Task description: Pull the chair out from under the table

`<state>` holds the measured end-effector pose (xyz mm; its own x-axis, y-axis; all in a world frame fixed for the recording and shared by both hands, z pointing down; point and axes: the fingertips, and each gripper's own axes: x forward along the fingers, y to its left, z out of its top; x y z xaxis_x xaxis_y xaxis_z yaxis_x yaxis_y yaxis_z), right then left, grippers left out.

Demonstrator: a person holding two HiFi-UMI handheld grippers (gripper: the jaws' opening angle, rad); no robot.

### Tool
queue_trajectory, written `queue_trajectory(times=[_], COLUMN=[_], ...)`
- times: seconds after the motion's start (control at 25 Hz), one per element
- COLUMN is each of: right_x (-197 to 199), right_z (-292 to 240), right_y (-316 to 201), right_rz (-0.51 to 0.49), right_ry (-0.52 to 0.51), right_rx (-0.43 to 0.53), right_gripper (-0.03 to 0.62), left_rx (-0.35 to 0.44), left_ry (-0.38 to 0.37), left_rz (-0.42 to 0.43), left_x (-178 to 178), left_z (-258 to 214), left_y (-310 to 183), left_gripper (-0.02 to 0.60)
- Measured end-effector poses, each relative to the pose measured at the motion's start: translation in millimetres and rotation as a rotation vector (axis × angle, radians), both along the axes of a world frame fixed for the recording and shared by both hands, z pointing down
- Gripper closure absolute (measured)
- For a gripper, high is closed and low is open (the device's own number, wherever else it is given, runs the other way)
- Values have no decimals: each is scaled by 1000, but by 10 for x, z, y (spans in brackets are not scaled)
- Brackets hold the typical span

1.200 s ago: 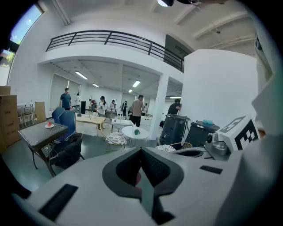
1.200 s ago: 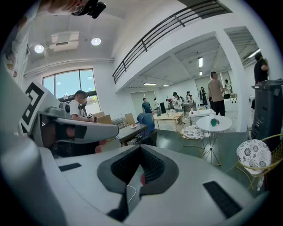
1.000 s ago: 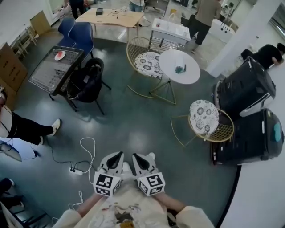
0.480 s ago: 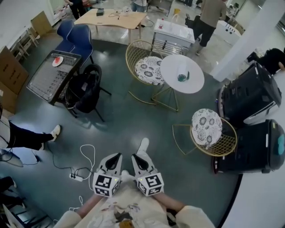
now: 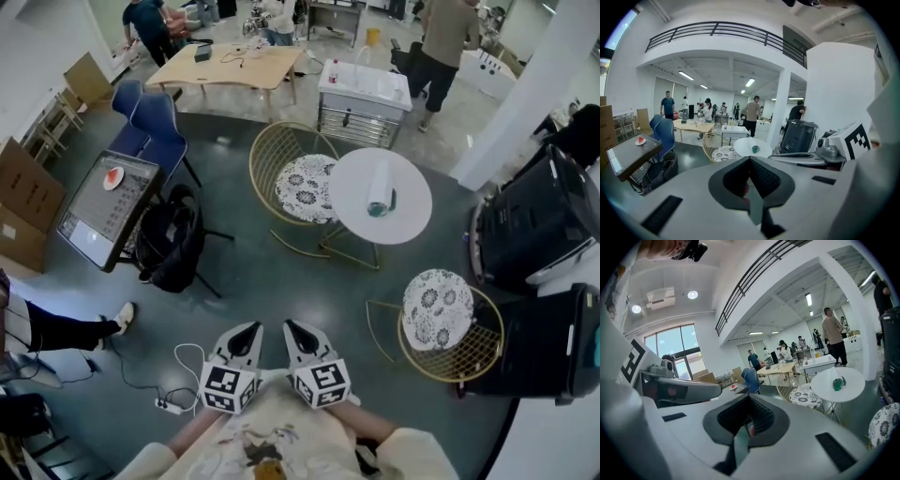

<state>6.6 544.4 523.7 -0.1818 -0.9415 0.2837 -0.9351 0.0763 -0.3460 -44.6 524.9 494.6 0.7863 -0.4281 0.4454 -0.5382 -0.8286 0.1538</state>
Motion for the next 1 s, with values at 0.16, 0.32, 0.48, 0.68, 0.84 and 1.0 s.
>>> queue_trajectory(times=[0.16,0.32,0.48,0.68,0.84,1.0], right_x=[408,665,843,1108,1165,1137], right_z=[86,89,123,236,275,182], right_y=[-288,-535,-792,-1278,-1800,-2403], right_rz=[5,21,24,66,69,57], right_ry=[-34,-46,-55,-87,-92,-87], right_rx=[3,-5,-16,-41,-45,-55], right_gripper=[586,586,586,586,586,586], left_rx=[-3,-20,-38,-59,-89,-69], left_ry=[-14,-17,-35,-39,-34,-21], left_rz=[-19,-49,-16,-1,-7,-5], left_x=[383,554,804,1018,1087,1119], left_z=[77,80,137,219,219,120], left_y=[-250,-571,-783,-1289,-1850,-2434], left_gripper=[580,580,580,580,580,580])
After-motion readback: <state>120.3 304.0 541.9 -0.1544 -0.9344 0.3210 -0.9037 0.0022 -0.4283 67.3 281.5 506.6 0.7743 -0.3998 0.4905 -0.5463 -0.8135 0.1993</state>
